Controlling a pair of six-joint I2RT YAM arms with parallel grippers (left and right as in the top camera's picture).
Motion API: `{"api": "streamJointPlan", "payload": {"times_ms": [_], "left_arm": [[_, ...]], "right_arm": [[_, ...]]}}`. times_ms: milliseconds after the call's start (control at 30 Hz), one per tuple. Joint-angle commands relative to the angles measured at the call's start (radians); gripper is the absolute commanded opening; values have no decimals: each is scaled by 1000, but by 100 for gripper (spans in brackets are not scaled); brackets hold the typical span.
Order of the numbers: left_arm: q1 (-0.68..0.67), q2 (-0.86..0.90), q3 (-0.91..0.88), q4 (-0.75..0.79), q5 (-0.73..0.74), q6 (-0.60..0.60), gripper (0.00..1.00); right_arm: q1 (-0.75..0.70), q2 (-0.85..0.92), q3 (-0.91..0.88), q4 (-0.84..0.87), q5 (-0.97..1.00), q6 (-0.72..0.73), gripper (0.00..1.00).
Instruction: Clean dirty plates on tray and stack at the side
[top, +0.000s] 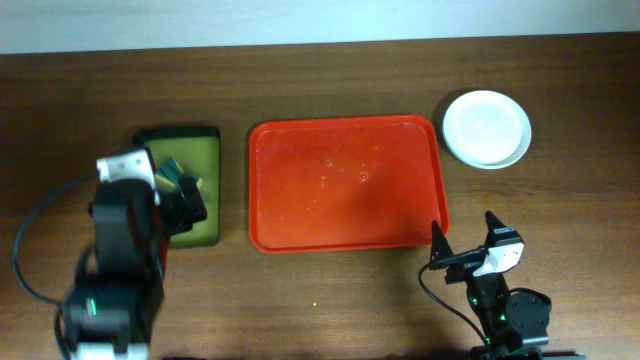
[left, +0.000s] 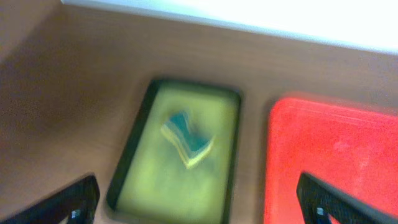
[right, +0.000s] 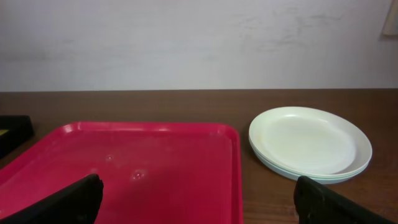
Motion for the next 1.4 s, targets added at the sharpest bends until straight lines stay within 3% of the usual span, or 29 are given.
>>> {"api": "streamJointPlan", "payload": {"times_ms": [0,233,433,533,700,1367], "left_arm": [[-2,-281,-289,229,136,153,99],[32,-762,-768,567,137,213,99],[87,-854,-961,854,144,212,99],[95,-874,-959,834,145,213,99],[95,-874,-959,629,146,213,99],[95,-874,-958,623,205,262,99]], "right_arm": [[8,-8,-7,-3,8,0,99],[8,-8,-7,-3,8,0,99],[8,-7,-7,-3,8,0,99],[8,-7,-7,-3,8,0,99],[8,-7,-7,-3,8,0,99],[8,-7,-7,-3,8,0,99]]}}
